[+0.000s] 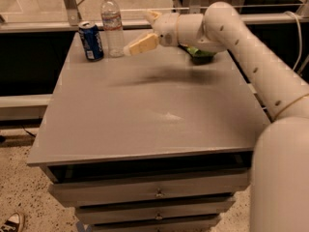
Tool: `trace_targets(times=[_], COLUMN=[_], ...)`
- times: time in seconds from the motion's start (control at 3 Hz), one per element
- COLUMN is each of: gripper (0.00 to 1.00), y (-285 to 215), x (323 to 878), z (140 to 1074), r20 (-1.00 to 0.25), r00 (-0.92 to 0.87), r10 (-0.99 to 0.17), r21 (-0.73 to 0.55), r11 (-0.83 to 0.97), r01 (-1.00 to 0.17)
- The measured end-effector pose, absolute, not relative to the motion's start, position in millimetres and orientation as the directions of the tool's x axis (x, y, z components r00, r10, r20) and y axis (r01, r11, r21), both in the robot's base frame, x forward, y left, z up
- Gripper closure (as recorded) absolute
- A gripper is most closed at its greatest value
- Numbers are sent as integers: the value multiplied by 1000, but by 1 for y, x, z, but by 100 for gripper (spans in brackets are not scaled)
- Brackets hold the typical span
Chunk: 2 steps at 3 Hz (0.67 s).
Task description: Move water bottle near pepsi can
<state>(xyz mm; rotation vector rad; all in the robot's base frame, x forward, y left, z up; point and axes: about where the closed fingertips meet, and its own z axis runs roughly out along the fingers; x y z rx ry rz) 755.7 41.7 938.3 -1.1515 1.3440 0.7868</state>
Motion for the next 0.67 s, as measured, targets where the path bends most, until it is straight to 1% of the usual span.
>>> trace_targets(times=[0.33,0.67], gripper=[0,0], y=[1,2], x=[706,705], z=[974,973], r20=[-957,-958], r00=[192,191], r10=[-215,-215], r21=[-244,-242], r11=[249,241], r01=[-937,-940])
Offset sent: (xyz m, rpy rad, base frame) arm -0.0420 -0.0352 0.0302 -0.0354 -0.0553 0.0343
